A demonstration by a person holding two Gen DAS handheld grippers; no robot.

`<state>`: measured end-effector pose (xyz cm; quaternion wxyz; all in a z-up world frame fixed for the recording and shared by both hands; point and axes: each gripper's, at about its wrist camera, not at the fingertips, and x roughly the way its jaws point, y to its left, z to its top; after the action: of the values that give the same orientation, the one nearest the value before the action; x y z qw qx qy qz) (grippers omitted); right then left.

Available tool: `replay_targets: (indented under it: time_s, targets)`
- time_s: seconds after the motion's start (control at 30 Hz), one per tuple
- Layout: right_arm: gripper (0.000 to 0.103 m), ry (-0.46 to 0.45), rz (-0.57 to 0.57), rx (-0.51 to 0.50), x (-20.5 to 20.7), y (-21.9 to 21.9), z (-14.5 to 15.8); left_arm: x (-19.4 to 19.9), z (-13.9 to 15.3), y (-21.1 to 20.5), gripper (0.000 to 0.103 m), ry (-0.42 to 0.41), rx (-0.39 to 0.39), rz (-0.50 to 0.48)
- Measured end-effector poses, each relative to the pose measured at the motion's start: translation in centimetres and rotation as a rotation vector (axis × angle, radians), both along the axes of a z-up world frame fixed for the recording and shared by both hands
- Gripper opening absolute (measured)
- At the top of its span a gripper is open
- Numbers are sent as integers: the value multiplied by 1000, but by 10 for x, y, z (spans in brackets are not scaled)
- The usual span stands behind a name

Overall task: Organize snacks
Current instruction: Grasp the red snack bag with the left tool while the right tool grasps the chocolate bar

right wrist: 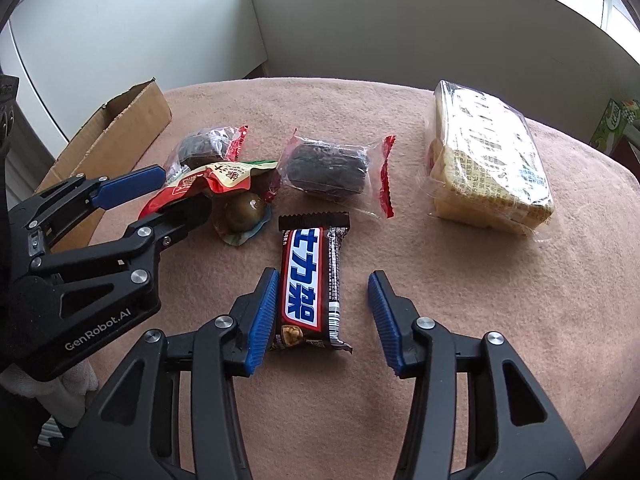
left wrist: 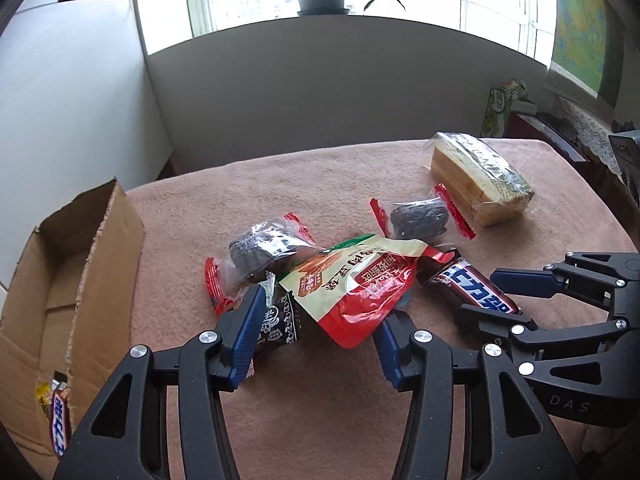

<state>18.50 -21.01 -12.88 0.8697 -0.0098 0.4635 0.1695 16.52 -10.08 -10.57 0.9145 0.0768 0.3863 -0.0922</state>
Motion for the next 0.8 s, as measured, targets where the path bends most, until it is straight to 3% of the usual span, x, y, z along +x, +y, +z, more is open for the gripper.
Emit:
replay_targets:
  time_s: [0.23,0.3,0.37,0.5,0.67,0.8]
  targets:
    - [48,10,-12,31,1,-9,2,-5,2,-21,50,-41,66,-74]
    - [45,11,-10,29,0,-10,3,-1,3,-25,50,-46,75,-95]
    - [32,10,-6,32,-1,-11,4,4,3,-29,50,-47,83,-107]
    - [30,10,-2,31,0,-12,4,8,4,-32,33,-47,60,-129]
    - [29,10,-20,44,-2,-19,4,11,7,-31,29,-51,28,-136]
    - [29,12,-36,53,-3,-25,4,17,13,-18,28,-32,-52,-115]
